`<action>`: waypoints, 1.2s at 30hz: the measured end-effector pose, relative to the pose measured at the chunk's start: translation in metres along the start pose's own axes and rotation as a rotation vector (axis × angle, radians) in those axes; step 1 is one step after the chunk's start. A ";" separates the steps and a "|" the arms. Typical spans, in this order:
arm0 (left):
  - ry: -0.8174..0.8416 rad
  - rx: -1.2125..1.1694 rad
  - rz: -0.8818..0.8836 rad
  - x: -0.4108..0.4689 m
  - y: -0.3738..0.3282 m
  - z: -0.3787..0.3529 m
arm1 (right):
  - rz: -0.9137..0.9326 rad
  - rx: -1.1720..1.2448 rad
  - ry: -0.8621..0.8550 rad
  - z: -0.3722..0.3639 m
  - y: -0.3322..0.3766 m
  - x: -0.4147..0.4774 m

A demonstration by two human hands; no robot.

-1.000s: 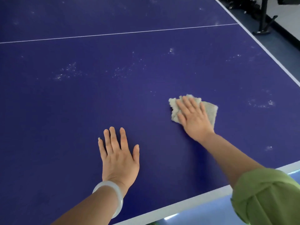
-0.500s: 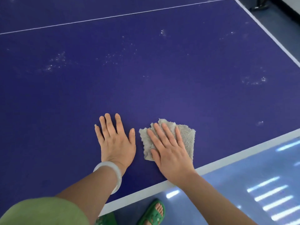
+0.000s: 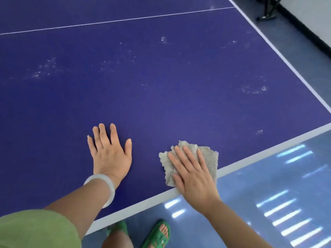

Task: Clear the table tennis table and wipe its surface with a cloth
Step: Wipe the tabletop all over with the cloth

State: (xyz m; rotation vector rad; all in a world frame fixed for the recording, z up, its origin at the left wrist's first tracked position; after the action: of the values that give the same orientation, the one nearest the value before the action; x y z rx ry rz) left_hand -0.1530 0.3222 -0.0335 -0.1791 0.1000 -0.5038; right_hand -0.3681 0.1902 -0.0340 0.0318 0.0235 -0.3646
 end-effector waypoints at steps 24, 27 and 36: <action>0.055 -0.151 -0.334 0.000 -0.100 0.003 | -0.466 0.043 -0.031 0.008 -0.101 0.002; 0.095 -0.159 -0.491 0.003 -0.169 -0.009 | -0.269 0.040 0.002 0.006 -0.112 -0.004; 0.090 0.089 -0.491 0.011 -0.211 -0.038 | -0.566 0.060 -0.043 0.013 -0.190 -0.005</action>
State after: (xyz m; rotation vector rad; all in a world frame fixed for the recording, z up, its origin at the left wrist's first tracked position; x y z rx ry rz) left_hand -0.2485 0.1295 -0.0300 -0.0919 0.1220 -1.0050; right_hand -0.4401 0.0145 -0.0259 0.0771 -0.0218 -0.9322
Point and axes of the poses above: each hand's wrist, its own x-axis towards the middle knuckle, its own z-axis out of the back of the hand, y = z × x, the point moved 6 cm from there along x, towards the middle knuckle, and after that the axes turned 5 degrees about -x, right-handed, at the moved point
